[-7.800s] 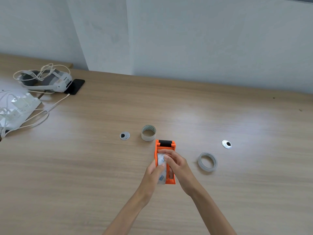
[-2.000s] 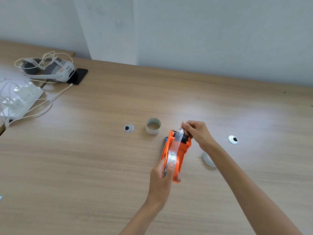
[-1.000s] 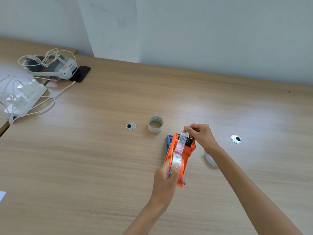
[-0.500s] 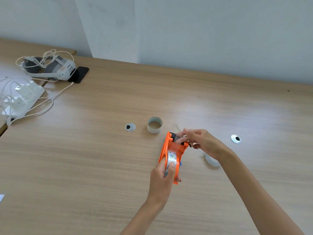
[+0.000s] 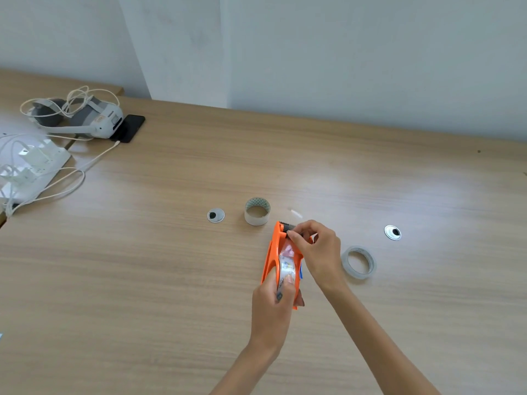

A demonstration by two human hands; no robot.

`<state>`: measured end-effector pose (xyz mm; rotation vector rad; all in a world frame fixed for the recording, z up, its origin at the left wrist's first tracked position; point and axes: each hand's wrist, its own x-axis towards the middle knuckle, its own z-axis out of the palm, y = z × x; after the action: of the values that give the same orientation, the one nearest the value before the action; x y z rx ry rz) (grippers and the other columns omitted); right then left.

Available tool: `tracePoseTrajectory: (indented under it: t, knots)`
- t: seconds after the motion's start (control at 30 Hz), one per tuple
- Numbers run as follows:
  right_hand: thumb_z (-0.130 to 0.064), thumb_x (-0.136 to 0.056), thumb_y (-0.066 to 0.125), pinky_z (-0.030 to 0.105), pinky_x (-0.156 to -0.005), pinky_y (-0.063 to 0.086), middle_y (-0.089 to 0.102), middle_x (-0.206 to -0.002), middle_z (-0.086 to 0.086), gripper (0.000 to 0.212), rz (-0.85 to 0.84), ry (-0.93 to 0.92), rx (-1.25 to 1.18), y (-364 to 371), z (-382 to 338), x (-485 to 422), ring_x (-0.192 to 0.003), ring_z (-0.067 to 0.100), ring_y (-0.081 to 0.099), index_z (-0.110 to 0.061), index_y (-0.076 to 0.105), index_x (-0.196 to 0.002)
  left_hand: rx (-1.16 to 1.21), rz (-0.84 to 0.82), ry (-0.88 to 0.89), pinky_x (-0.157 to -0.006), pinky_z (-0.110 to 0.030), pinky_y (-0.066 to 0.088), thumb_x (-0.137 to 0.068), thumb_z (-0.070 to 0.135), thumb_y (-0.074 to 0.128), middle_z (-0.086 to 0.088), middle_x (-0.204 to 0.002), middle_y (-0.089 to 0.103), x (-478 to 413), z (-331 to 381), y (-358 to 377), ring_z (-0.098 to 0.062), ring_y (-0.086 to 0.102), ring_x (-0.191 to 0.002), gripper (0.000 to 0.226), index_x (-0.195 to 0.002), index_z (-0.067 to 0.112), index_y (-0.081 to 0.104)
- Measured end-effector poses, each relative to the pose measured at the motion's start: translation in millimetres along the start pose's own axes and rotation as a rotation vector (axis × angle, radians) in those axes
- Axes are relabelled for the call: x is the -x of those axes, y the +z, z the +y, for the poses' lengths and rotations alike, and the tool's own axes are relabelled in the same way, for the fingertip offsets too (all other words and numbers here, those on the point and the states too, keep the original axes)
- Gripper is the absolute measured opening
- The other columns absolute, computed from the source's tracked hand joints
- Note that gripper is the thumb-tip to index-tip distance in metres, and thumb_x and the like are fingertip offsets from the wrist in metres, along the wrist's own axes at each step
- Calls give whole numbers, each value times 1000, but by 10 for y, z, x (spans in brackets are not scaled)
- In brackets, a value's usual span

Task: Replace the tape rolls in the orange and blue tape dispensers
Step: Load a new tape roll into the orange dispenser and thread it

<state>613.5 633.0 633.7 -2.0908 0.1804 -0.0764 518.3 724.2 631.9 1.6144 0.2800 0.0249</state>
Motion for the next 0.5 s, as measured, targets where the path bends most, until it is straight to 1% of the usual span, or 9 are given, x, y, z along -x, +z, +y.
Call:
tracePoseTrajectory:
  t: [0.07, 0.13, 0.17, 0.23, 0.33, 0.43, 0.5]
  knots:
    - [-23, -76, 73, 30, -62, 41, 57, -68, 4, 11, 39, 12, -1, 26, 37, 10, -68, 15, 50, -22, 65, -69, 11, 16, 1, -48, -11, 36, -91, 23, 46, 16, -49, 53, -13, -10, 16, -4, 46, -47, 22, -71, 17, 53]
    - [-28, -75, 74, 33, -63, 41, 58, -72, 6, 13, 70, 36, -10, 41, 58, 11, -72, 19, 51, -26, 63, -68, 8, 20, 12, -47, -12, 36, -88, 27, 45, 14, -50, 50, -30, -21, 27, -4, 43, -48, 19, -75, 18, 56]
    - [-29, -75, 74, 34, -64, 43, 60, -74, 6, 13, 78, 51, -25, 45, 54, 11, -73, 20, 52, -28, 63, -67, 3, 16, 17, -47, -12, 37, -91, 24, 46, 13, -51, 48, -37, -24, 31, -4, 43, -49, 18, -78, 17, 57]
    - [-30, -75, 74, 37, -67, 46, 64, -78, 5, 14, 87, 78, -48, 44, 41, 1, -75, 20, 55, -31, 63, -66, 1, -1, 18, -47, -11, 38, -95, 16, 46, 13, -52, 50, -41, -21, 33, -3, 45, -49, 18, -82, 13, 58]
    - [-36, -73, 76, 41, -73, 54, 67, -83, 1, 15, 83, 94, -29, 35, 24, -53, -80, 17, 61, -35, 63, -65, 5, -35, 15, -50, -12, 39, -97, 11, 45, 16, -50, 55, -25, 1, 38, -2, 49, -48, 21, -82, 4, 58]
    - [-47, -70, 73, 45, -77, 53, 66, -82, -3, 17, 73, 70, 37, 52, 38, -83, -82, 16, 61, -37, 61, -64, 34, -31, 3, -50, -12, 40, -96, 14, 45, 13, -49, 56, -39, 26, 38, -2, 49, -48, 23, -77, 10, 57]
    - [-56, -67, 68, 46, -80, 52, 65, -80, -5, 22, 77, 57, 68, 65, 47, -96, -83, 15, 58, -36, 59, -64, 43, -29, 2, -50, -12, 39, -96, 13, 44, 12, -48, 54, -56, 36, 41, -3, 48, -47, 26, -72, 13, 54]
